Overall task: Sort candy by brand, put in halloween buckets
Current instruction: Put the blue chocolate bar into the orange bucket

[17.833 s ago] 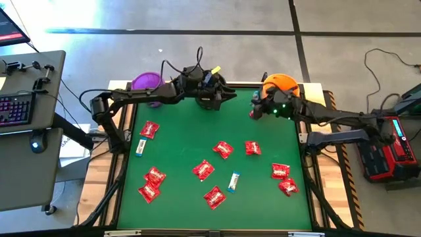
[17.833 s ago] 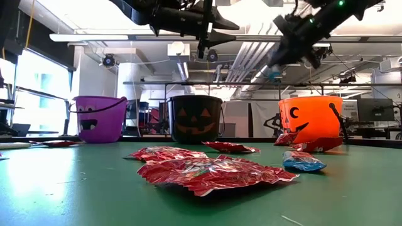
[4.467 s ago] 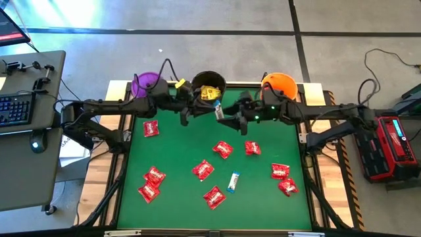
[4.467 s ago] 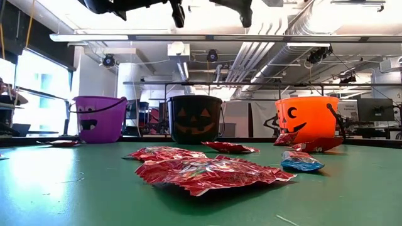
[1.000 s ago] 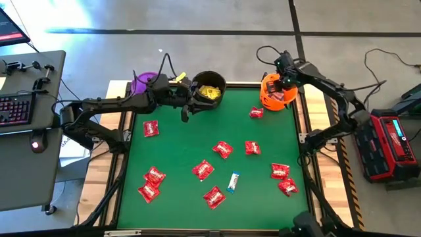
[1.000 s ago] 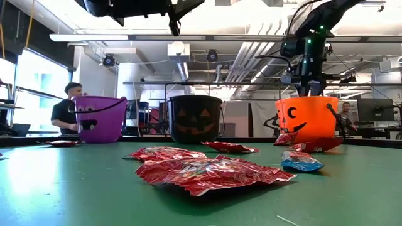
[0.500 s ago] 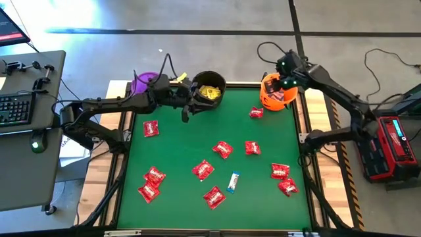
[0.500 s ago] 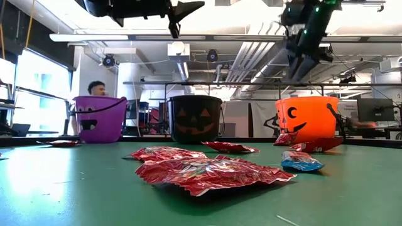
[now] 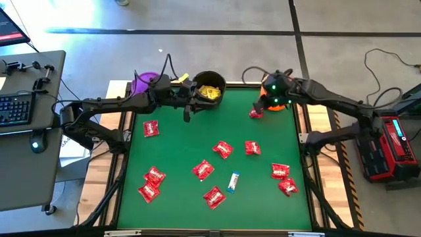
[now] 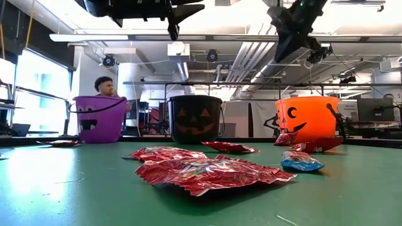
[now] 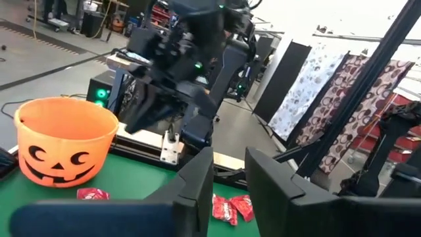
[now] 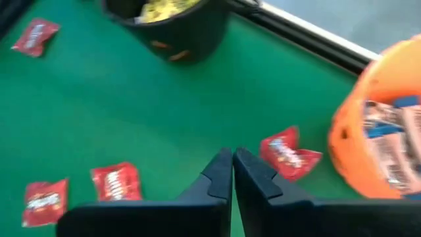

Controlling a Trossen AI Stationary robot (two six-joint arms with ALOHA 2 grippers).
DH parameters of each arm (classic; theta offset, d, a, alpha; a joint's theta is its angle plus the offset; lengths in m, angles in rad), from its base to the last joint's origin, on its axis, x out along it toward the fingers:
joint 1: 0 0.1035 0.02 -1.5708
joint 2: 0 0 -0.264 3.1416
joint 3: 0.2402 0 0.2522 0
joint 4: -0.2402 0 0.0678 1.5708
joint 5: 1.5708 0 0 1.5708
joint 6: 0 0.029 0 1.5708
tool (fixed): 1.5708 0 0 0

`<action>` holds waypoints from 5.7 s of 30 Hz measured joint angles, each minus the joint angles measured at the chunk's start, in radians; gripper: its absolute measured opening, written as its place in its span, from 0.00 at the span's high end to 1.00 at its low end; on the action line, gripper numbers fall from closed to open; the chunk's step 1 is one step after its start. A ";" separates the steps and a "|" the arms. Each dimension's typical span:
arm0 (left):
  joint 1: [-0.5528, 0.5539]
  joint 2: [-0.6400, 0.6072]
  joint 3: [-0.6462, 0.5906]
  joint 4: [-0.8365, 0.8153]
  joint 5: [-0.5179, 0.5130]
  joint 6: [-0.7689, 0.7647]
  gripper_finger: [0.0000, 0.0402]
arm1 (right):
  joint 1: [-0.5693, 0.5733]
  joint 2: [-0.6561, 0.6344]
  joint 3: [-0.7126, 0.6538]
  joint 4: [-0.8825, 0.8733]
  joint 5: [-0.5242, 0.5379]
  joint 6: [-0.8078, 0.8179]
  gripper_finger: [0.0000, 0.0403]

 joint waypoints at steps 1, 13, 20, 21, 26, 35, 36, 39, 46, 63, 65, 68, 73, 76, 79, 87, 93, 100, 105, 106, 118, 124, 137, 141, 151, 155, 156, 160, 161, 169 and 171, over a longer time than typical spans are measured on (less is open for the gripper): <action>0.000 0.000 0.000 0.000 0.000 0.000 0.82 | 0.025 0.000 0.000 0.004 0.010 0.014 0.98; 0.000 0.000 0.000 -0.114 0.004 0.053 0.97 | 0.295 0.000 0.000 0.042 0.106 0.136 1.00; -0.005 0.000 0.000 -0.126 0.052 0.079 1.00 | 0.467 0.002 0.000 0.116 0.202 0.221 1.00; -0.010 0.000 -0.001 -0.125 0.052 0.079 1.00 | 0.490 0.003 0.000 0.116 0.214 0.243 1.00; -0.045 0.000 -0.042 -0.115 0.027 0.122 1.00 | 0.603 0.027 0.000 0.116 0.261 0.386 1.00; -0.079 -0.004 -0.107 -0.109 -0.001 0.132 1.00 | 0.748 0.193 0.000 0.149 0.265 0.674 1.00; -0.082 -0.004 -0.109 -0.112 0.001 0.132 1.00 | 0.761 0.212 0.000 0.159 0.258 0.706 1.00; -0.092 -0.008 -0.110 -0.115 0.010 0.139 1.00 | 0.795 0.261 0.000 0.180 0.248 0.810 1.00; -0.096 -0.016 -0.110 -0.117 0.012 0.180 1.00 | 0.855 0.323 0.000 0.186 0.208 1.035 0.97; -0.095 -0.016 -0.110 -0.124 0.000 0.184 1.00 | 0.864 0.404 0.000 0.106 -0.017 1.249 0.57; -0.095 -0.016 -0.110 -0.124 -0.003 0.184 1.00 | 0.864 0.404 0.000 0.099 -0.027 1.275 0.54; -0.095 -0.016 -0.110 -0.124 -0.003 0.184 1.00 | 0.864 0.406 0.000 0.095 -0.042 1.294 0.51; -0.095 -0.016 -0.110 -0.122 0.054 0.199 1.00 | 0.864 0.406 0.000 0.095 -0.057 1.267 0.51; -0.098 -0.016 -0.110 -0.124 0.053 0.196 1.00 | 0.864 0.406 0.000 0.096 -0.063 1.278 0.53; -0.098 -0.016 -0.110 -0.124 0.043 0.200 1.00 | 0.864 0.406 0.000 0.098 -0.069 1.314 0.55; -0.095 -0.016 -0.109 -0.134 -0.011 0.201 1.00 | 0.869 0.472 0.000 0.172 -0.066 1.429 0.49; -0.095 -0.016 -0.109 -0.160 -0.011 0.211 1.00 | 0.877 0.540 0.000 0.186 -0.100 1.508 0.39; -0.095 -0.016 -0.109 -0.164 -0.011 0.217 1.00 | 0.884 0.567 0.000 0.200 -0.111 1.558 0.35; -0.095 -0.016 -0.109 -0.176 -0.011 0.228 1.00 | 0.880 0.585 0.000 0.190 -0.054 1.586 0.35; -0.095 -0.016 -0.109 -0.176 -0.011 0.228 1.00 | 0.876 0.589 0.000 0.191 -0.044 1.594 0.35; -0.095 -0.016 -0.109 -0.186 -0.011 0.237 1.00 | 0.834 0.677 0.000 0.269 -0.031 1.612 0.35; -0.095 -0.016 -0.109 -0.210 -0.011 0.247 1.00 | 0.828 0.692 0.000 0.267 -0.049 1.613 0.41; -0.095 -0.016 -0.109 -0.209 -0.011 0.253 1.00 | 0.824 0.692 0.000 0.257 -0.025 1.584 0.72; -0.095 -0.016 -0.109 -0.208 -0.011 0.253 1.00 | 0.813 0.692 0.000 0.234 -0.005 1.537 0.78; -0.095 -0.016 -0.109 -0.208 -0.011 0.253 1.00 | 0.762 0.690 0.000 0.205 -0.015 1.334 0.99; -0.095 -0.016 -0.109 -0.208 -0.011 0.253 1.00 | 0.740 0.690 0.001 0.205 -0.041 1.268 1.00; -0.095 -0.016 -0.109 -0.208 -0.011 0.253 1.00 | 0.737 0.689 0.001 0.206 -0.044 1.259 1.00; -0.095 -0.016 -0.109 -0.208 -0.011 0.254 1.00 | 0.731 0.681 0.000 0.203 -0.047 1.234 1.00; -0.095 -0.016 -0.109 -0.208 -0.011 0.254 1.00 | 0.731 0.676 0.000 0.200 -0.046 1.228 1.00; -0.087 -0.015 -0.109 -0.206 -0.011 0.260 1.00 | 0.733 0.607 0.000 0.170 -0.007 1.219 1.00; -0.087 -0.015 -0.109 -0.206 -0.011 0.261 1.00 | 0.733 0.598 0.000 0.185 -0.006 1.211 1.00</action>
